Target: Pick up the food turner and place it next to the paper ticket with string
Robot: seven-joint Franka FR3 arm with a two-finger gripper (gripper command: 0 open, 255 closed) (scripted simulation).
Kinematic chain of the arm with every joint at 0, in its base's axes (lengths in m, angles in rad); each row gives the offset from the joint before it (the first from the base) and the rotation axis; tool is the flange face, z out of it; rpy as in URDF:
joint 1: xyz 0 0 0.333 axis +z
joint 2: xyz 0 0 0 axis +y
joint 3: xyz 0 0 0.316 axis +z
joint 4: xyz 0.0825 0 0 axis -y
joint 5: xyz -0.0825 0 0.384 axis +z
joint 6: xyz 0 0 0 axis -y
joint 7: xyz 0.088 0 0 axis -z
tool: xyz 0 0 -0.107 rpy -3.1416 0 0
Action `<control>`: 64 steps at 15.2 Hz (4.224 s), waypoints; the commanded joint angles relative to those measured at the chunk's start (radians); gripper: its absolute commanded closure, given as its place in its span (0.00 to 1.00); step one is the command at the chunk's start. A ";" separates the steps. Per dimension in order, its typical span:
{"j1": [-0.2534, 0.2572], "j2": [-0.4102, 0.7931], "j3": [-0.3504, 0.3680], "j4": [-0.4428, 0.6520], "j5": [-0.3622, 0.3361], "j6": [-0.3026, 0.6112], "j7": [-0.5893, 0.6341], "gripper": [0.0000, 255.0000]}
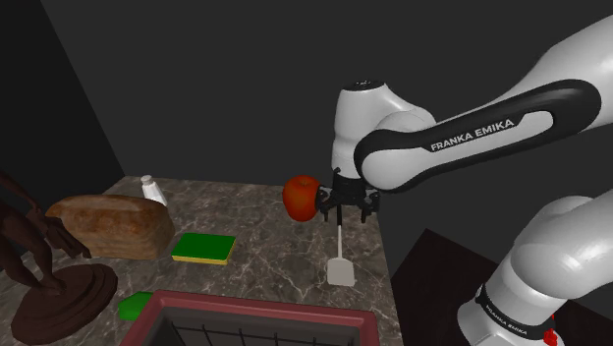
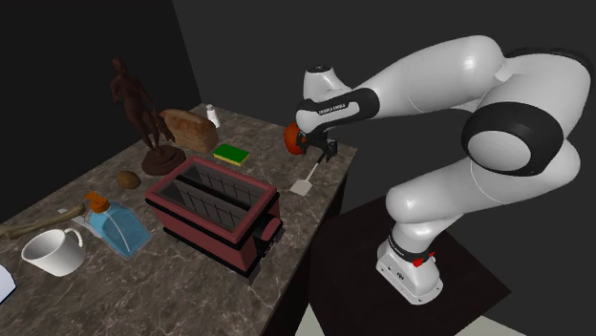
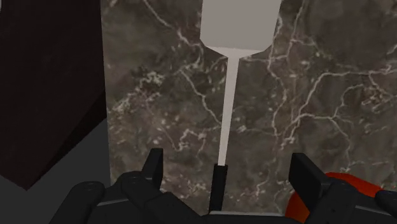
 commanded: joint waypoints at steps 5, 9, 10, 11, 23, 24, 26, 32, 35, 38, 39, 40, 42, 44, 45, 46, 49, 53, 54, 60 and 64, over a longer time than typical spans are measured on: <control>-0.036 0.092 0.056 -0.034 -0.018 0.125 0.075 0.00; -0.045 0.123 0.069 -0.049 -0.028 0.169 0.084 0.00; -0.045 0.123 0.069 -0.049 -0.028 0.169 0.084 0.00; -0.045 0.123 0.069 -0.049 -0.028 0.169 0.084 0.00; -0.045 0.123 0.069 -0.049 -0.028 0.169 0.084 1.00; -0.045 0.123 0.069 -0.049 -0.028 0.169 0.084 1.00; -0.045 0.123 0.069 -0.049 -0.028 0.169 0.084 1.00; -0.029 0.057 0.037 -0.010 -0.012 0.068 0.062 1.00; -0.024 0.029 0.022 0.012 -0.009 0.019 0.054 1.00; -0.020 0.005 0.008 0.036 -0.008 -0.029 0.048 1.00; -0.019 -0.003 0.003 0.045 -0.008 -0.045 0.046 1.00; -0.018 -0.010 -0.001 0.053 -0.008 -0.060 0.044 1.00; -0.017 -0.022 -0.010 0.071 -0.009 -0.090 0.041 1.00; 0.006 -0.027 0.028 0.079 0.010 -0.098 0.091 1.00; 0.017 -0.027 0.047 0.085 0.018 -0.102 0.116 1.00; 0.027 -0.026 0.067 0.092 0.026 -0.105 0.141 1.00; 0.051 -0.015 0.129 0.121 0.044 -0.114 0.220 1.00; 0.070 0.017 0.220 0.174 0.056 -0.123 0.330 1.00; 0.072 0.028 0.244 0.190 0.056 -0.124 0.358 1.00; 0.052 0.126 0.411 0.307 0.020 -0.129 0.545 1.00; -0.001 0.234 0.561 0.404 -0.059 -0.130 0.699 1.00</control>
